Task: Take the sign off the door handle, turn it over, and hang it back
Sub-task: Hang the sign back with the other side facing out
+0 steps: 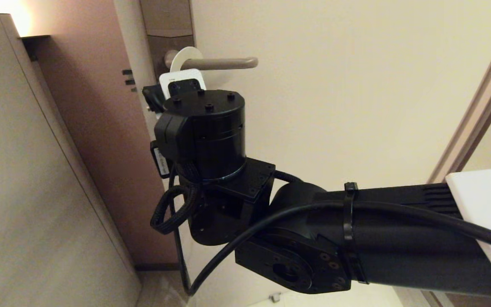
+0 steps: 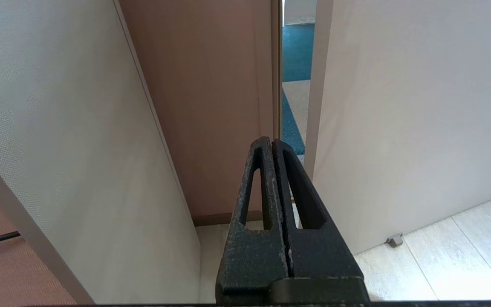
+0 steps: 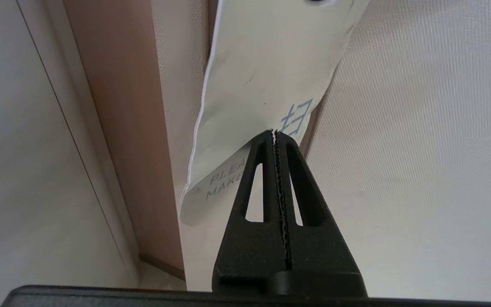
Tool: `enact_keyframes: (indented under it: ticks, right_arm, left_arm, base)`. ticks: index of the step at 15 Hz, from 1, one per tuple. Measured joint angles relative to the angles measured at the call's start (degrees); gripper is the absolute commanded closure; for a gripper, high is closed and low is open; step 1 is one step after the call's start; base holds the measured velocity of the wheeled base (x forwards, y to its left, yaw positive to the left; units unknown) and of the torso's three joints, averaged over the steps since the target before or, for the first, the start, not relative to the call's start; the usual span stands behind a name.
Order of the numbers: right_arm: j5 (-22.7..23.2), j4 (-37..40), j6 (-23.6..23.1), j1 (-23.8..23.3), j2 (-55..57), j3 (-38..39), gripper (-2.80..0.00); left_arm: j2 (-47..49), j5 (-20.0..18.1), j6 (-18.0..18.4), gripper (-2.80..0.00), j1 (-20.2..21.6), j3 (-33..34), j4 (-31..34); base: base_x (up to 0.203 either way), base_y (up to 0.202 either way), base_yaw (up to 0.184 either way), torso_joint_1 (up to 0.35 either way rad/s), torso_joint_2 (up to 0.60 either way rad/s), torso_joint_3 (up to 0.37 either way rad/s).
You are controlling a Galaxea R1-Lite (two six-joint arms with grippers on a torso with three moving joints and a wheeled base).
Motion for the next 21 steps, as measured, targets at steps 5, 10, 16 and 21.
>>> enact_keyframes:
  ticks: [5,10,16,21]
  right_arm:
    - [0.05,-5.05,-3.69,0.05,2.84,-3.48,0.00]
    - [0.04,-7.95,-3.88,0.09,4.62,-4.85,0.00]
    - [0.02,-11.87,-5.68,0.09,7.84,-9.42,0.00]
    - [0.02,-12.21,-5.79,0.22,8.27,-8.94,0.00]
  left_arm:
    - [0.00,-0.02,-0.01,0.00,0.04,0.00,0.00]
    - [0.00,0.00,-0.01,0.00,-0.05,0.00,0.00]
    - [0.00,0.02,0.00,0.00,0.00,0.00,0.00]
    - [0.00,0.00,0.02,0.00,0.02,0.00,0.00]
  base:
    - [0.000,0.000,0.000,0.000,0.00,0.000]
    - [0.000,0.000,0.000,0.000,0.00,0.000]
    - [0.000,0.000,0.000,0.000,0.00,0.000]
    - [0.000,0.000,0.000,0.000,0.00,0.000]
